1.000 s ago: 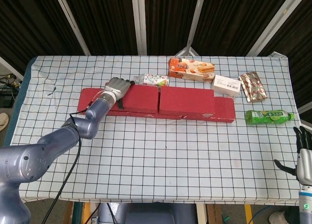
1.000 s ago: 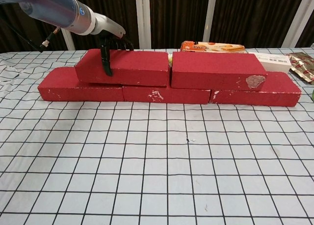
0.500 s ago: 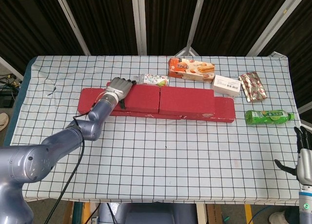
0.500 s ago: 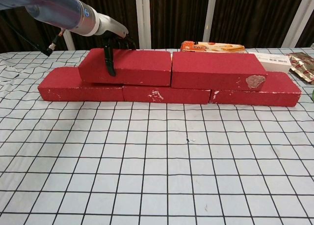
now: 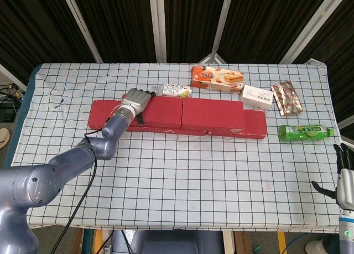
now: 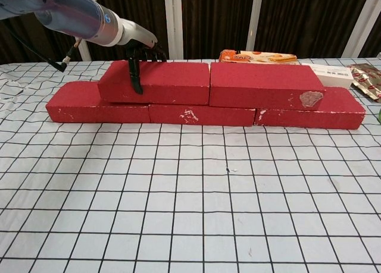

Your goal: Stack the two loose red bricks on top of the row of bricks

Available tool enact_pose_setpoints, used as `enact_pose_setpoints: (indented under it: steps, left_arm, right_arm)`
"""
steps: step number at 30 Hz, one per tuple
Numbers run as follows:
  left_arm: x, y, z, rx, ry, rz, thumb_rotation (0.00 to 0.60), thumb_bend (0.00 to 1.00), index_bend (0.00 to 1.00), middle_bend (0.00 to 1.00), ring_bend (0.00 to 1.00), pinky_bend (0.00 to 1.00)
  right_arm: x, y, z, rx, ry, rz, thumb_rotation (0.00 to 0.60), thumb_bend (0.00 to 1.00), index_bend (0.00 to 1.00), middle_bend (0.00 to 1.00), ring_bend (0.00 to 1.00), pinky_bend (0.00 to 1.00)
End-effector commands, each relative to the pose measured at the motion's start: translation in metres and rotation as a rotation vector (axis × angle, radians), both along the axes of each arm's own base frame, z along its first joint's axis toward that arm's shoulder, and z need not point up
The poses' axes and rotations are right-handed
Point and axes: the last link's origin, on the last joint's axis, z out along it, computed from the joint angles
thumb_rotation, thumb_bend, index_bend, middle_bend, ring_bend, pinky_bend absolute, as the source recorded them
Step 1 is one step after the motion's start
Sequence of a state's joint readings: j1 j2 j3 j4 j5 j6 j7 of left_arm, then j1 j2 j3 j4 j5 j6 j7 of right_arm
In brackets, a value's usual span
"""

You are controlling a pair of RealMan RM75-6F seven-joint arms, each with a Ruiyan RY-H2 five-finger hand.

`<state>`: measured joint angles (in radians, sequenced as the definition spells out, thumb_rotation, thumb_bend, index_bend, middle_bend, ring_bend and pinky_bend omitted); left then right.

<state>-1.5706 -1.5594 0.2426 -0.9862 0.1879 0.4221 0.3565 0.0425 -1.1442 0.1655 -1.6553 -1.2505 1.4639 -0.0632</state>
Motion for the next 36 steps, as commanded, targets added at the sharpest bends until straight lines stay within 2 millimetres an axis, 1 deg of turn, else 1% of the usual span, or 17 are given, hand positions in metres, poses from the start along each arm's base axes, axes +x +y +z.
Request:
enact_pose_setpoints:
  steps: [1, 13, 20, 25, 36]
  left_arm:
    - [0.0001, 0.0001, -0.0002, 0.000, -0.001, 0.000, 0.600, 0.07, 0.25, 0.20, 0.14, 0.24]
    - [0.0012, -0.0012, 0.0006, -0.008, 0.011, -0.003, 0.600, 0.03, 0.18, 0.11, 0.07, 0.21]
    - [0.0032, -0.0019, 0.0002, -0.005, 0.009, 0.000, 0.600, 0.02, 0.16, 0.10, 0.04, 0.20]
    - [0.0045, -0.0024, -0.0004, -0.001, 0.012, -0.002, 0.600, 0.00, 0.14, 0.09, 0.01, 0.19]
    - [0.0060, -0.0027, -0.0022, 0.013, 0.018, -0.006, 0.600, 0.00, 0.10, 0.04, 0.00, 0.18]
  right_arm:
    - [-0.0001, 0.0000, 0.0001, -0.001, 0.001, -0.001, 0.600, 0.17, 0.00, 0.00, 0.00, 0.00]
    - [0.0002, 0.0002, -0.0001, -0.002, 0.001, -0.007, 0.600, 0.17, 0.00, 0.00, 0.00, 0.00]
    - [0.0002, 0.0004, 0.0009, -0.006, 0.000, -0.010, 0.600, 0.17, 0.00, 0.00, 0.00, 0.00]
    - [-0.0002, 0.0011, 0.0011, -0.005, -0.001, -0.012, 0.600, 0.17, 0.00, 0.00, 0.00, 0.00]
    - [-0.0007, 0.0015, 0.0014, -0.001, 0.003, -0.018, 0.600, 0.17, 0.00, 0.00, 0.00, 0.00]
